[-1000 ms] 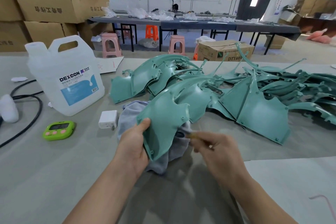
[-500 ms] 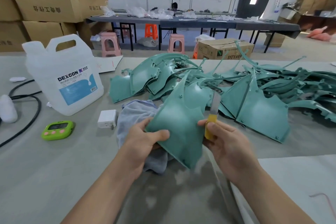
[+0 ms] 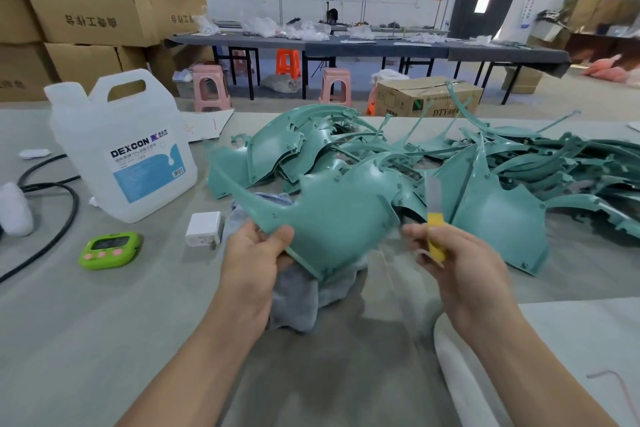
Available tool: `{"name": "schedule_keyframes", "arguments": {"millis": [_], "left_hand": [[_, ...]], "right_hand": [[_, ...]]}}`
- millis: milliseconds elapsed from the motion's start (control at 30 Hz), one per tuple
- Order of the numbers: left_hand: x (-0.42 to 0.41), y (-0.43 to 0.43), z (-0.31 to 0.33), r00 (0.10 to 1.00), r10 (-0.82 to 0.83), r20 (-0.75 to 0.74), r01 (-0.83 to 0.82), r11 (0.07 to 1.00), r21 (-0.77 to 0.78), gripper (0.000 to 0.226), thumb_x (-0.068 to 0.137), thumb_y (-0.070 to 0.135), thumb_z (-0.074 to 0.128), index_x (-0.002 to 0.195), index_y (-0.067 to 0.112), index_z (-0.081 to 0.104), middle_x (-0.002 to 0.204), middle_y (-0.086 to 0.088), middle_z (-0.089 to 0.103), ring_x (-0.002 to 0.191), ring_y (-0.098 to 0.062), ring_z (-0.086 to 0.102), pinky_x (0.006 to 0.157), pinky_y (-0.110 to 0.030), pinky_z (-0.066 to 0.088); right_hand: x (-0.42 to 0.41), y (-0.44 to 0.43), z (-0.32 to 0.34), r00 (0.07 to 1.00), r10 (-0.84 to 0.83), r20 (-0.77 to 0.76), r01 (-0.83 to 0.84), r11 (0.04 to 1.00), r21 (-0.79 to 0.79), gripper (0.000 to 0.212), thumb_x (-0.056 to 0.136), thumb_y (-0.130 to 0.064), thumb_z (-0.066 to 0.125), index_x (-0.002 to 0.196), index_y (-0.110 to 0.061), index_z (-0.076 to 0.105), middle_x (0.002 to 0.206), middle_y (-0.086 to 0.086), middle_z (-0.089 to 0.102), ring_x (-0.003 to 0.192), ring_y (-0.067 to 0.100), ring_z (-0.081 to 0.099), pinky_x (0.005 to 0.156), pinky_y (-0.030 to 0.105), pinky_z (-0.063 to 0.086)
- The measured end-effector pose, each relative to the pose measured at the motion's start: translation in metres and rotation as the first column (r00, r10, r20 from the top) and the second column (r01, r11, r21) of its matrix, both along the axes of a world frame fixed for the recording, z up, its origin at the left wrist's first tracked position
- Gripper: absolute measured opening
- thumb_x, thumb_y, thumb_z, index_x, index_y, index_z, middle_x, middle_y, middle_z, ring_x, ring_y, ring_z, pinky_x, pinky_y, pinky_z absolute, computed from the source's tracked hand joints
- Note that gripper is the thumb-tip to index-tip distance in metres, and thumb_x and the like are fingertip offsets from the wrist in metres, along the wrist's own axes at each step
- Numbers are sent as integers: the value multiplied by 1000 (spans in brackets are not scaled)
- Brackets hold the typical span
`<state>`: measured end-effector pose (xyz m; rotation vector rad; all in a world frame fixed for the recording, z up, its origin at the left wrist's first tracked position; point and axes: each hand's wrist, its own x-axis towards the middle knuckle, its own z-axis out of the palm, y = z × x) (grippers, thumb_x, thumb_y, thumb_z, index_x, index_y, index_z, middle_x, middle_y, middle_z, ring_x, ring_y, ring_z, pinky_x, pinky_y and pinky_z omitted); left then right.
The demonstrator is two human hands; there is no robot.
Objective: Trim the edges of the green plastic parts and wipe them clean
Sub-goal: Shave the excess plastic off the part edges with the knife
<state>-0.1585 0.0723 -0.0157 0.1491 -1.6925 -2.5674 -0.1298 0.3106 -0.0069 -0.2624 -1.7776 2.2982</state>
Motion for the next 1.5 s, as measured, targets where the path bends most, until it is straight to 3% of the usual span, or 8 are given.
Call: {"name": "schedule_keyframes", "arguments": {"millis": [200, 533, 700, 867, 1067, 1233, 1333, 1500], "left_hand": [[-5, -10, -11, 994, 83, -69, -90, 989, -116, 38, 54, -10, 68, 87, 8, 74, 92, -20, 74, 86, -33, 71, 83, -49, 55], [-10, -11, -17, 981, 26, -194, -71, 971, -230, 36, 54, -8, 67, 86, 8, 72, 85, -13, 72, 81, -25, 67, 74, -42, 55], [-11, -13, -18, 981, 52, -189, -97, 966, -238, 33, 54, -7, 68, 84, 7, 72, 83, -12, 73, 79, -26, 68, 75, -45, 55], [-12, -13, -19, 984, 25, -178, -64, 973, -221, 33, 54, -6, 69, 85, 5, 67, 82, -12, 72, 76, -25, 68, 72, -39, 55], [-14, -15, -21, 983, 33, -178, -72, 973, -219, 32, 53, -5, 70, 82, 7, 68, 81, -8, 73, 77, -24, 69, 71, -39, 56], [-14, -16, -20, 985, 16, -171, -44, 986, -163, 34, 54, -9, 68, 79, 13, 71, 83, -9, 73, 80, -26, 69, 75, -40, 55], [-11, -14, -17, 992, 31, -124, -43, 994, -100, 39, 62, -19, 68, 85, 11, 75, 89, -13, 76, 85, -30, 72, 73, -37, 58], [-6, -12, -3, 993, -92, 69, 69, 956, 286, 28, 84, -10, 60, 108, 0, 68, 100, -16, 77, 84, -23, 76, 64, -31, 62]], "right_hand": [[6, -16, -3, 999, 33, -23, -26, 966, 256, 40, 99, -7, 52, 67, -16, 73, 56, 12, 60, 47, 14, 46, 45, 20, 39], [-4, -21, -20, 995, -49, 85, 4, 885, 465, 31, 95, -11, 55, 66, -11, 68, 51, 13, 62, 45, 21, 45, 51, 35, 38], [3, -24, -10, 991, 71, -116, -32, 950, 311, 35, 101, -9, 52, 73, -17, 71, 57, 16, 64, 47, 20, 51, 46, 26, 42], [-2, -26, -21, 988, 19, 150, -81, 904, 419, 28, 96, -10, 55, 72, -8, 69, 54, 14, 62, 47, 23, 47, 48, 33, 38], [0, -30, -14, 997, 75, -26, -65, 958, 278, 34, 99, -8, 53, 69, -10, 70, 57, 18, 63, 46, 21, 51, 44, 27, 42], [-6, -24, -22, 985, -39, 168, -17, 948, 319, 28, 95, -7, 52, 71, -5, 65, 52, 12, 56, 42, 18, 43, 40, 27, 36], [-3, -22, -19, 997, -31, 67, 13, 968, 249, 29, 97, -6, 50, 71, -4, 65, 53, 12, 58, 43, 18, 45, 40, 23, 38], [-3, -31, -22, 990, 20, -138, 15, 967, 254, 32, 103, -9, 53, 77, -12, 71, 65, 14, 68, 53, 19, 53, 51, 22, 45]]}}
